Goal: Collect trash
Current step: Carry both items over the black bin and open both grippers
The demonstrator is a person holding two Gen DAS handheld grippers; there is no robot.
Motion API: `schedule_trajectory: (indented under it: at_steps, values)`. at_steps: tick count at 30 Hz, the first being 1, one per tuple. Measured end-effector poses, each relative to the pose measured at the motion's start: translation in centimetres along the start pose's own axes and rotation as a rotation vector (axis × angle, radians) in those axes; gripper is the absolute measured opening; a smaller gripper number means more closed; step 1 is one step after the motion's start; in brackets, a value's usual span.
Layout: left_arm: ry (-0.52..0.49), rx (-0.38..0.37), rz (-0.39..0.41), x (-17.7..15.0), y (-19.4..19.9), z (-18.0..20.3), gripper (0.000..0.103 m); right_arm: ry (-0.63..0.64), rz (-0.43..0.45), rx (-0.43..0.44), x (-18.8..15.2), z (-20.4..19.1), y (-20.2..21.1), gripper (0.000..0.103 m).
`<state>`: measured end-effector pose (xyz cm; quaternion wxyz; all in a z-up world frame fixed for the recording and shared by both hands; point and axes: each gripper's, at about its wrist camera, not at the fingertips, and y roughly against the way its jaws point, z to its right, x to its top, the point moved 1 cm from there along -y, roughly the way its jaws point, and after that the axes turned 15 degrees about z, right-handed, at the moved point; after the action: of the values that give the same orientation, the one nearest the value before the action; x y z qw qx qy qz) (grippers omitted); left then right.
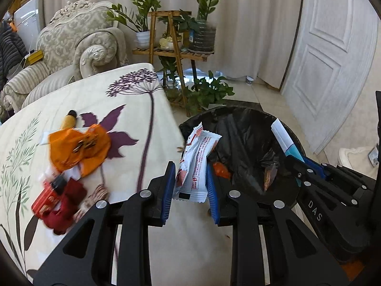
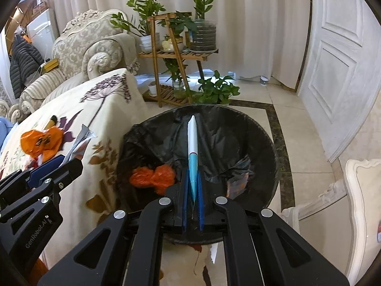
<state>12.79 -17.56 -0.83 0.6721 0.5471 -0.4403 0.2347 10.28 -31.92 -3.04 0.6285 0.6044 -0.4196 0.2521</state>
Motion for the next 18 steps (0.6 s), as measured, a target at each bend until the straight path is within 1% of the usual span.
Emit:
schedule_trajectory:
  at_steps: [8, 15, 16, 17, 18]
  values:
    - [-0.027, 0.008, -0.022, 1.2, -3.1, 1.6, 0.026, 0.005, -0.003, -0.028, 0.8, 1.4, -2.1, 0.007]
    - [-0.043, 0.008, -0.046, 1.5, -4.8, 2.7, 0.027, -0.013, -0.005, -0.044, 1.4, 2.4, -3.3, 0.007]
    - [-0.043, 0.01, -0.047, 1.5, -4.8, 2.7, 0.028, -0.015, -0.007, -0.044, 1.4, 2.5, -3.4, 0.008]
    - [-0.043, 0.011, -0.047, 1.5, -4.8, 2.7, 0.043, -0.015, -0.009, -0.043, 1.4, 2.6, -3.5, 0.009]
    - [-0.037, 0.016, -0.041, 1.5, -4.7, 2.5, 0.052, -0.015, -0.008, -0.045, 1.4, 2.5, -3.5, 0.01]
